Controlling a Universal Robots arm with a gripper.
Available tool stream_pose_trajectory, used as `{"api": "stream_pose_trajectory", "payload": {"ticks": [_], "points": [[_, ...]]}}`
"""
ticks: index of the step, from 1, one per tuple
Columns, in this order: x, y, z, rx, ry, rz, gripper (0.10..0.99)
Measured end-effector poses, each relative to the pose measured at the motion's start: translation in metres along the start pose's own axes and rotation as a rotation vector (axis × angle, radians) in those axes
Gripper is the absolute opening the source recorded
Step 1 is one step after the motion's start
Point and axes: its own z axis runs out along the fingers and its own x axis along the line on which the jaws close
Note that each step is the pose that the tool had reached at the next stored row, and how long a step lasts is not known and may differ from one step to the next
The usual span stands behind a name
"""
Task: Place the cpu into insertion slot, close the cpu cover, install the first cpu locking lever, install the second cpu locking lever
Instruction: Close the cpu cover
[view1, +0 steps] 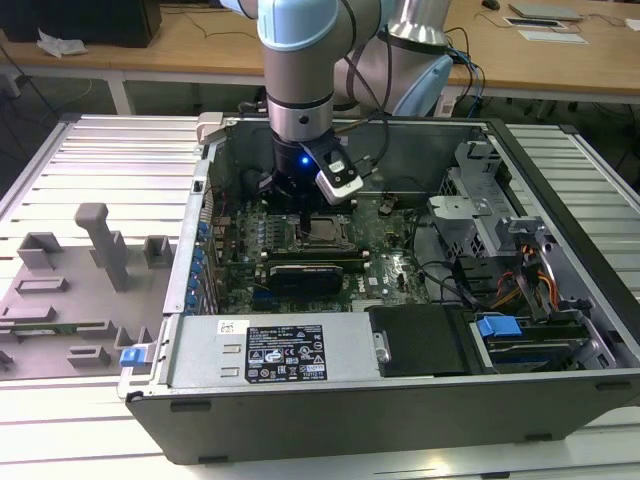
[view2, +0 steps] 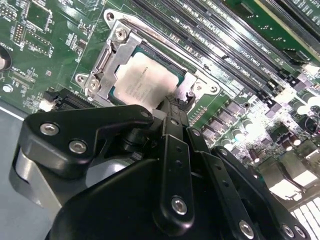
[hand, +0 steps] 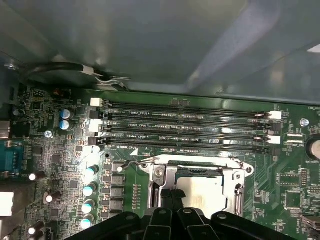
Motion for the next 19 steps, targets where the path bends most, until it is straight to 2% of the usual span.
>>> {"api": "stream_pose_trajectory", "payload": {"ticks": [2,6,11,12,14,18,19], "points": [[-0.0002,0.0001,-0.0028,0.000,0.0001,0.000,0.106],[-0.0016,0.0001,-0.0029,0.000,0.0001,0.000,0.106],[-0.0174,-0.0010,-0.0017,0.000,0.0003,0.000,0.106],[-0.0200,-0.0012,-0.0016,0.001,0.0007,0.000,0.106],[-0.0257,-0.0015,-0.0014,0.017,0.0045,-0.001,0.106],[-0.0262,-0.0013,-0.0073,0.020,0.0048,-0.001,0.106],[-0.0265,-0.0011,-0.0123,0.020,0.0048,-0.001,0.106]]}}
